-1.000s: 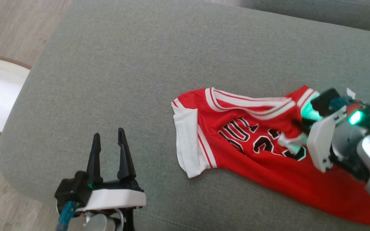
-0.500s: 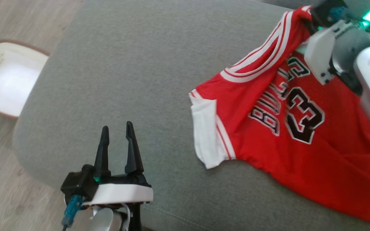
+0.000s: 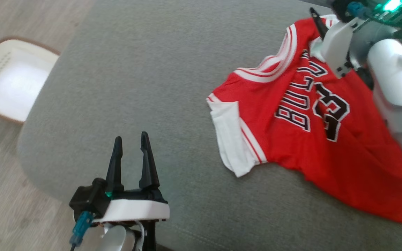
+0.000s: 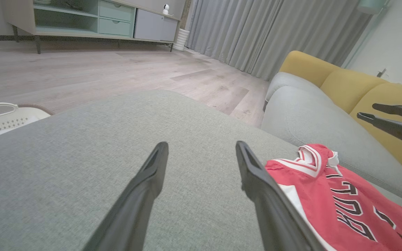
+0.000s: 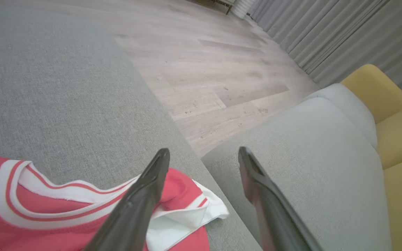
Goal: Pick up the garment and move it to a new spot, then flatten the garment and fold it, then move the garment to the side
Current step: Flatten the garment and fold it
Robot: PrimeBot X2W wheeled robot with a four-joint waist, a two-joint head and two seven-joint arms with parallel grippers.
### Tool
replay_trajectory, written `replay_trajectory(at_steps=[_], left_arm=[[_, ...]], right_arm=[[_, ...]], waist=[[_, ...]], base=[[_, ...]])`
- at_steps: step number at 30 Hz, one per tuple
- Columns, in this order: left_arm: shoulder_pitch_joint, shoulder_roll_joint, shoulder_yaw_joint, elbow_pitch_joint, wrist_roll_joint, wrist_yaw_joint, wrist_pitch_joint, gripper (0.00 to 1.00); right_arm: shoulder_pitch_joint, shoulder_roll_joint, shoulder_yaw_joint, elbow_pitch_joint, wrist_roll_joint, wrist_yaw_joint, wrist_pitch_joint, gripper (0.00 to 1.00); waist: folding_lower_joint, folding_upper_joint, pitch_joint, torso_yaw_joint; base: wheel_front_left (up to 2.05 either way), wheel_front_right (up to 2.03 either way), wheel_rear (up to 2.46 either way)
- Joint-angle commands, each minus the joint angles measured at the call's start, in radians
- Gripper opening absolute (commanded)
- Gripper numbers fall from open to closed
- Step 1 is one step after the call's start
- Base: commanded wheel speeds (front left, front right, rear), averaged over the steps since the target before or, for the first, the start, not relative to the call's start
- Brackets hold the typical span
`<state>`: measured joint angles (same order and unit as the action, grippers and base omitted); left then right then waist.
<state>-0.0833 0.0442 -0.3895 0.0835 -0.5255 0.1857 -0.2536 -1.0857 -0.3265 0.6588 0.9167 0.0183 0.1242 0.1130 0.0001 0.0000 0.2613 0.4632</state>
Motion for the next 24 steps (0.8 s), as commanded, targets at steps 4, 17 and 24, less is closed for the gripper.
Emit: replay_trajectory(at_steps=[4, 17, 24], left_arm=[[-0.049, 0.006, 0.035, -0.024, 0.013, 0.001, -0.008, 1.0], [-0.06, 0.006, 0.081, 0.05, 0.059, -0.028, -0.008, 1.0], [-0.042, 0.006, 0.09, 0.086, 0.067, -0.042, -0.008, 1.0]], right_arm=[[0.007, 0.057, -0.03, 0.003, 0.034, 0.007, -0.094, 1.0], [0.261, 0.124, -0.218, -0.102, 0.133, 0.007, -0.315, 1.0], [0.526, 0.175, -0.407, -0.256, 0.115, 0.007, -0.343, 1.0]], waist=[[-0.0001, 0.0, -0.007, -0.067], [-0.0001, 0.0, -0.064, -0.25], [-0.0001, 0.0, -0.122, -0.303]], base=[[0.0, 0.0, 0.0], [0.0, 0.0, 0.0], [0.0, 0.0, 0.0]])
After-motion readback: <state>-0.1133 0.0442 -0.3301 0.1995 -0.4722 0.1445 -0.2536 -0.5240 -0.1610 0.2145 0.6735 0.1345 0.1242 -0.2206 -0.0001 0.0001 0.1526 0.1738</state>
